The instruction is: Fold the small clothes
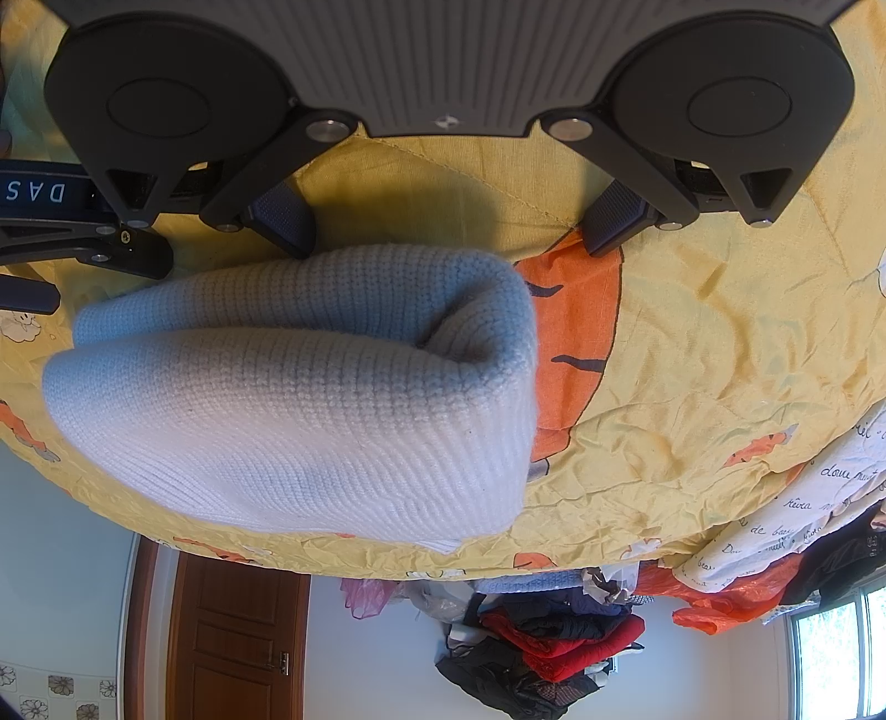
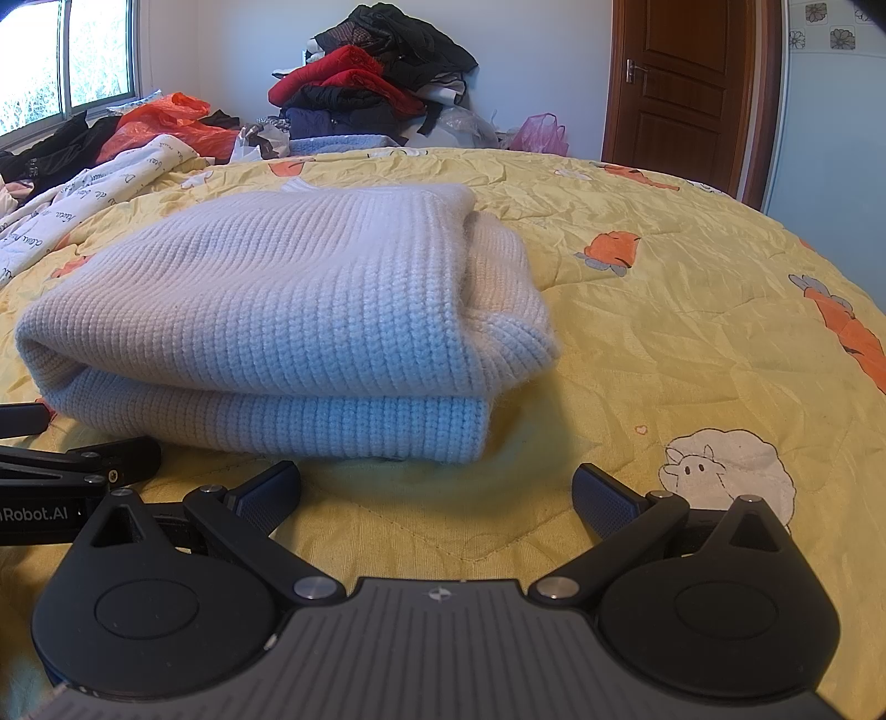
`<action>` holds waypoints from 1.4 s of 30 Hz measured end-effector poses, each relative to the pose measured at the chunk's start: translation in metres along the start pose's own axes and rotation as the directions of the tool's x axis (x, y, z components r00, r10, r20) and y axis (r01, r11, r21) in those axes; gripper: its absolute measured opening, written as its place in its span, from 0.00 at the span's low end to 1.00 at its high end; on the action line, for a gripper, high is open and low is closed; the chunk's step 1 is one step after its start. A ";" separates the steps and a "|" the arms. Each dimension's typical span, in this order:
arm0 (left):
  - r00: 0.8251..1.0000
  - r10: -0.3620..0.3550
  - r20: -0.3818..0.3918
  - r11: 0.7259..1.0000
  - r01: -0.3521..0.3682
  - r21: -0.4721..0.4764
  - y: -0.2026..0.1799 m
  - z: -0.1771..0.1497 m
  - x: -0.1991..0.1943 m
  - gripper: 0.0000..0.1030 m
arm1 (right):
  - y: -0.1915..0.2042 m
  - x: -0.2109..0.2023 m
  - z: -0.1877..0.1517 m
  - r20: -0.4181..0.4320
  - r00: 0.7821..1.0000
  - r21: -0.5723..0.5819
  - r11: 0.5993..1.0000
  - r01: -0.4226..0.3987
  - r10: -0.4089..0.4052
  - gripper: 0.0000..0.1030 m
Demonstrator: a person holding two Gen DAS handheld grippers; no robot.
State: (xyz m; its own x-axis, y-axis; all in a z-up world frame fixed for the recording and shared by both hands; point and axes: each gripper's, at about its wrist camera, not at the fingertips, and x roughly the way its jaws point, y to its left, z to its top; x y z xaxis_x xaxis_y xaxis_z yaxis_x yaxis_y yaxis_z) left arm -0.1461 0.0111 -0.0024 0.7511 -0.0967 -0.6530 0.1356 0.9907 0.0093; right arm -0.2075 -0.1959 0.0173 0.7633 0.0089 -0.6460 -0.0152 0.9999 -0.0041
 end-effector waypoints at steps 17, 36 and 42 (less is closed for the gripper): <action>1.000 0.000 0.000 1.000 0.000 0.000 0.000 0.000 0.000 1.00 | 0.000 0.000 0.000 0.001 1.000 0.000 1.000 0.000 0.000 1.00; 0.999 0.028 -0.031 1.000 -0.028 0.003 -0.002 0.002 -0.014 1.00 | 0.001 -0.017 0.005 0.002 1.000 -0.015 1.000 -0.021 0.021 1.00; 1.000 0.003 -0.020 0.999 -0.004 -0.048 0.006 0.003 -0.047 1.00 | -0.004 -0.055 0.016 0.033 0.998 -0.001 0.998 -0.055 0.055 1.00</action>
State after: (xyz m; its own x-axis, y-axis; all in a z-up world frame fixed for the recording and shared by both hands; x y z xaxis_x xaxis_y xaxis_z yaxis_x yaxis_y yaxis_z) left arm -0.1784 0.0212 0.0307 0.7386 -0.0915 -0.6679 0.1013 0.9946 -0.0241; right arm -0.2386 -0.2006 0.0651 0.7824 0.0645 -0.6194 -0.0578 0.9978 0.0309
